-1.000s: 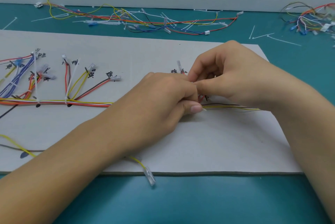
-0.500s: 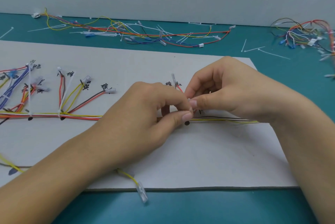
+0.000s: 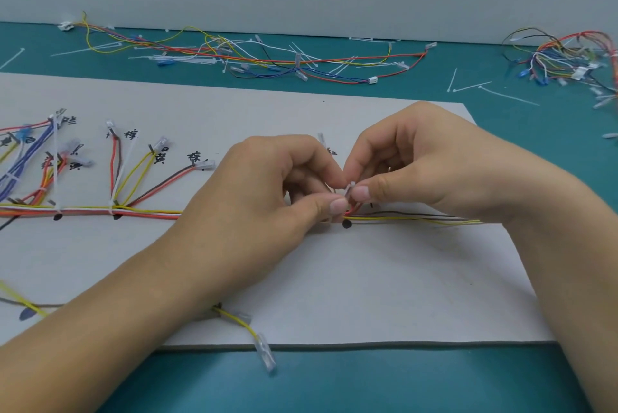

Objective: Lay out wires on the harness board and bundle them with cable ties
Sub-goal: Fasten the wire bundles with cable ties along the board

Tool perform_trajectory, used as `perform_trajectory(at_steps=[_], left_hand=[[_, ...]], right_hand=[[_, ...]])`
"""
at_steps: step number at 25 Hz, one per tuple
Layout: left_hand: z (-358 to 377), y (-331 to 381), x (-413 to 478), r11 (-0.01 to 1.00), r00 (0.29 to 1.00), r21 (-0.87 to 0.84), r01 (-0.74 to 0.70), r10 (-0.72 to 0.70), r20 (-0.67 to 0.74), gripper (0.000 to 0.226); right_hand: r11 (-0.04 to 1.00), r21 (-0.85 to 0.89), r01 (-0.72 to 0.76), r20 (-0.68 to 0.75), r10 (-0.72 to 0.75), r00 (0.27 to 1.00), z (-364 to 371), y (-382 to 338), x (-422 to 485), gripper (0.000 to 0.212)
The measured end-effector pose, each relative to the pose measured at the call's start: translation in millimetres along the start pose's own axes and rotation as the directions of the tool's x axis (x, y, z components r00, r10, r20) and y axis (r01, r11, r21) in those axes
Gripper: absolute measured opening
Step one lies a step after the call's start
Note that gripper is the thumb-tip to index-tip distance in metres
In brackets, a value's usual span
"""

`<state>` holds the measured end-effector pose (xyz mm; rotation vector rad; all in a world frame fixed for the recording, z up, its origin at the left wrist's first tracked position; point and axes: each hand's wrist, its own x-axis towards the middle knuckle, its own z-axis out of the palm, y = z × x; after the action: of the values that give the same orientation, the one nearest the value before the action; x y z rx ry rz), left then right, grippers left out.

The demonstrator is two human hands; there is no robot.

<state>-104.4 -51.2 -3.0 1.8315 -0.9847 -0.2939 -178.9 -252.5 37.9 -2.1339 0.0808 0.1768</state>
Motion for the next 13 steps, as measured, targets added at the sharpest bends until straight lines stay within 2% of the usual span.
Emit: perform_trajectory(at_steps=[13], left_hand=[[2.3,2.5,0.2,1.0,0.998,0.029,0.003,-0.004,0.058,0.038]], right_hand=[[0.999,-0.013,0.043,-0.017,-0.043,0.999,0.4,-0.1,-0.1,0.009]])
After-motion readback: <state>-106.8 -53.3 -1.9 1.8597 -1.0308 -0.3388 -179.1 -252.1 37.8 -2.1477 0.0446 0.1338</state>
